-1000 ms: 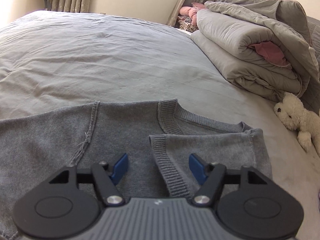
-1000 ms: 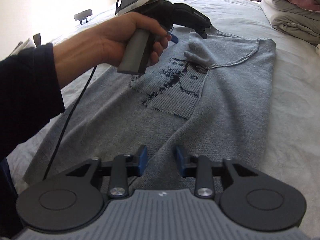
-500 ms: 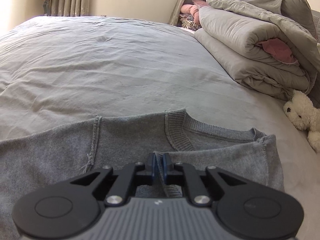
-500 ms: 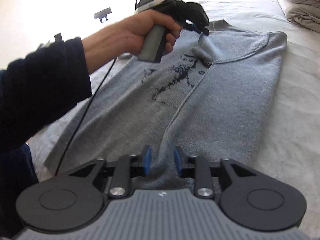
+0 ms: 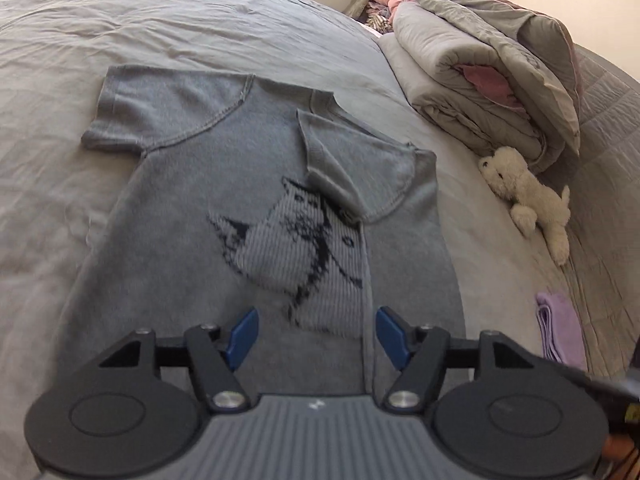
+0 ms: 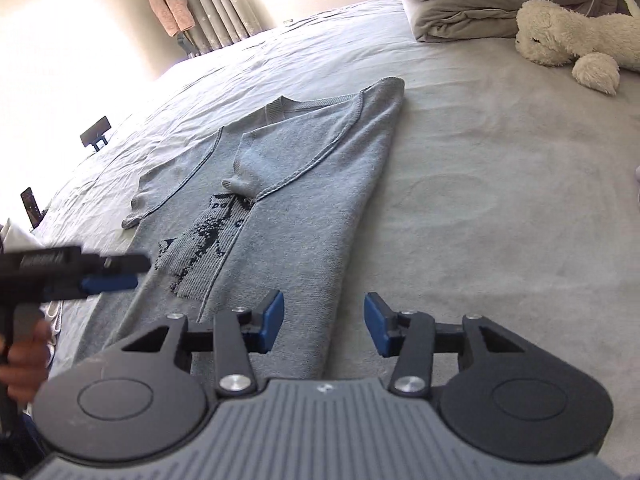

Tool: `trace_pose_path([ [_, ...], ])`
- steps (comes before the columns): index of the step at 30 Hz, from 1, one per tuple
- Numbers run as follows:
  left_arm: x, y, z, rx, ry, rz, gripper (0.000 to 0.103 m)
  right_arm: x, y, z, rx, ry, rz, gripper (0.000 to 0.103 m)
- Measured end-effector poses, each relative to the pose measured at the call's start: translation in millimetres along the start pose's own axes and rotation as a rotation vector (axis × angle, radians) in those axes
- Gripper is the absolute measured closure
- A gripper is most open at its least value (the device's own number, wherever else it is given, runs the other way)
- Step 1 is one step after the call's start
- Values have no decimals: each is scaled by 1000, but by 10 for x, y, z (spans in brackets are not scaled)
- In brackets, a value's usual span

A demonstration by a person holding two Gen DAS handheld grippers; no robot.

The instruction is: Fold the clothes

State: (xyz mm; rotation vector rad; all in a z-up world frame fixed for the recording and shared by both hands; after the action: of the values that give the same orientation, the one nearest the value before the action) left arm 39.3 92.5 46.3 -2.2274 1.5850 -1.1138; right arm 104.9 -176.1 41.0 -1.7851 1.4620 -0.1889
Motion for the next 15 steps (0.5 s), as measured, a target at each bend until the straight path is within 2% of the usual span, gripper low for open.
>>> trace_pose_path([
  [2, 32, 367, -94, -27, 4, -13, 37, 50, -4, -9, -2, 4, 18, 54],
  [4, 94, 587, -141, -21, 4, 6, 37, 65, 5, 12, -12, 0, 29, 54],
  [6, 210, 735, -160, 8, -13, 82, 35, 55, 22, 33, -21, -2, 31, 54],
  [8, 262, 794, -163, 14, -25, 102, 36, 35, 37, 54, -26, -5, 25, 54],
  [10, 296, 837, -142, 3, -30, 122, 55, 17, 46, 100, -35, -1, 16, 57],
  [11, 306, 857, -128, -7, -33, 130, 80, 8, 49, 128, -41, 0, 10, 66],
  [12, 307, 875, -123, -16, -36, 129, 86, 1, 53, 154, -48, 3, 5, 69],
  [13, 306, 890, -133, -14, -38, 125, 87, -1, 60, 178, -54, 7, -1, 76],
  [14, 305, 917, -156, -12, -39, 119, 92, -3, 72, 200, -63, 9, -10, 85],
  [15, 306, 931, -173, -14, -40, 113, 94, -7, 80, 213, -69, 12, -17, 89],
])
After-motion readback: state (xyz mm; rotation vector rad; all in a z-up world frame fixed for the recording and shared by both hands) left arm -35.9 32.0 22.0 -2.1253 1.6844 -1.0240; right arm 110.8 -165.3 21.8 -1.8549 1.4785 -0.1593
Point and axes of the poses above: each gripper's, at about its wrist camera, not at the fingertips, and z roughly the way its jaws point, x to its right, y to its underside, the point moved 2 cm from there along z, roughly the way its jaws point, and after that the axes turned 3 degrees about x, right-handed, at the moved point
